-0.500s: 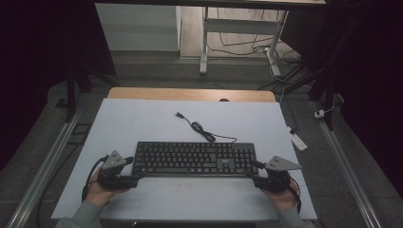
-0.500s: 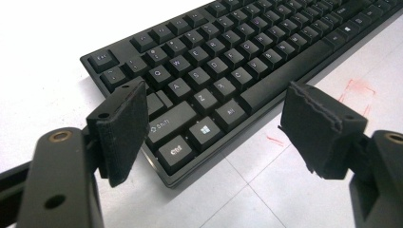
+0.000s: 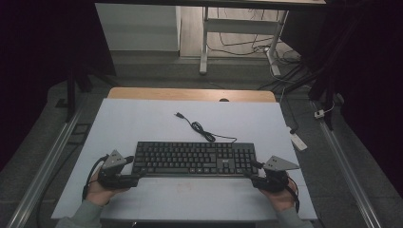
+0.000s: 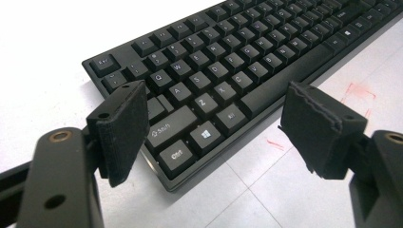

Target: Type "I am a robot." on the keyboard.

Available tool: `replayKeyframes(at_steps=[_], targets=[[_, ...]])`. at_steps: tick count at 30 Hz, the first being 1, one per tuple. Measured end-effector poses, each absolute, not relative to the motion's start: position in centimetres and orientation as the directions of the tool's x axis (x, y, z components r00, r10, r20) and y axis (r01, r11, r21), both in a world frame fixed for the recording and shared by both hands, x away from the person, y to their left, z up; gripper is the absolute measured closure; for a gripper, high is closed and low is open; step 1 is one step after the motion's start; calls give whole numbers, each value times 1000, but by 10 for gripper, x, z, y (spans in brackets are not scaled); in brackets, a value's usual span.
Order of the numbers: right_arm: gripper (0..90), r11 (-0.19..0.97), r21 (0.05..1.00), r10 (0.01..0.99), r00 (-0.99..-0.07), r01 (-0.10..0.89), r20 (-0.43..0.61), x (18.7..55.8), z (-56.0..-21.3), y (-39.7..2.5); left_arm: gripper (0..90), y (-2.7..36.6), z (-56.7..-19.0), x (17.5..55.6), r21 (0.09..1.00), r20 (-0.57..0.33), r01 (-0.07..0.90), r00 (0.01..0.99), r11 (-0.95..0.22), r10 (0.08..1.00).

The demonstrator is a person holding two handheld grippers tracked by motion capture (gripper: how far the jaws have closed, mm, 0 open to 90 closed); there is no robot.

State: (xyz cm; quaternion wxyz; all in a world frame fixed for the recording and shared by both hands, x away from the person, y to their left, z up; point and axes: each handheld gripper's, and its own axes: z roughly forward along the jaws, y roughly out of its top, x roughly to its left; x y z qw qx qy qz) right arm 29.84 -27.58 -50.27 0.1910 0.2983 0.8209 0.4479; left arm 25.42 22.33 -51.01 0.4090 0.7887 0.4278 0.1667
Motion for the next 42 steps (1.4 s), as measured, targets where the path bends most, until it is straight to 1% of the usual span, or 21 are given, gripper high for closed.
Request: replayKeyframes(at_steps=[12, 22, 27, 32, 33, 34, 38, 42], targets=[[489, 423, 848, 652, -757, 319, -41, 301, -502, -265, 268, 221, -510, 258, 785, -98, 549, 566, -286, 818], [494, 428, 848, 638, -769, 312, -39, 305, -499, -249, 326, 220, -508, 261, 786, -103, 552, 559, -277, 823], [501, 428, 850, 623, -781, 308, -31, 307, -497, -238, 385, 221, -508, 263, 787, -110, 556, 554, -269, 825], [523, 439, 844, 614, -789, 309, -31, 311, -496, -224, 471, 222, -507, 265, 790, -121, 558, 547, -253, 828], [523, 439, 844, 614, -789, 309, -31, 311, -496, -224, 471, 222, -507, 265, 791, -122, 558, 546, -251, 829], [544, 440, 843, 611, -791, 310, -28, 314, -496, -218, 514, 222, -507, 265, 792, -125, 558, 543, -246, 831], [609, 437, 843, 608, -794, 315, -18, 318, -495, -209, 602, 223, -506, 266, 793, -123, 557, 541, -246, 832], [716, 436, 843, 588, -809, 316, -1, 323, -494, -197, 698, 222, -507, 268, 788, -118, 561, 539, -251, 834]])
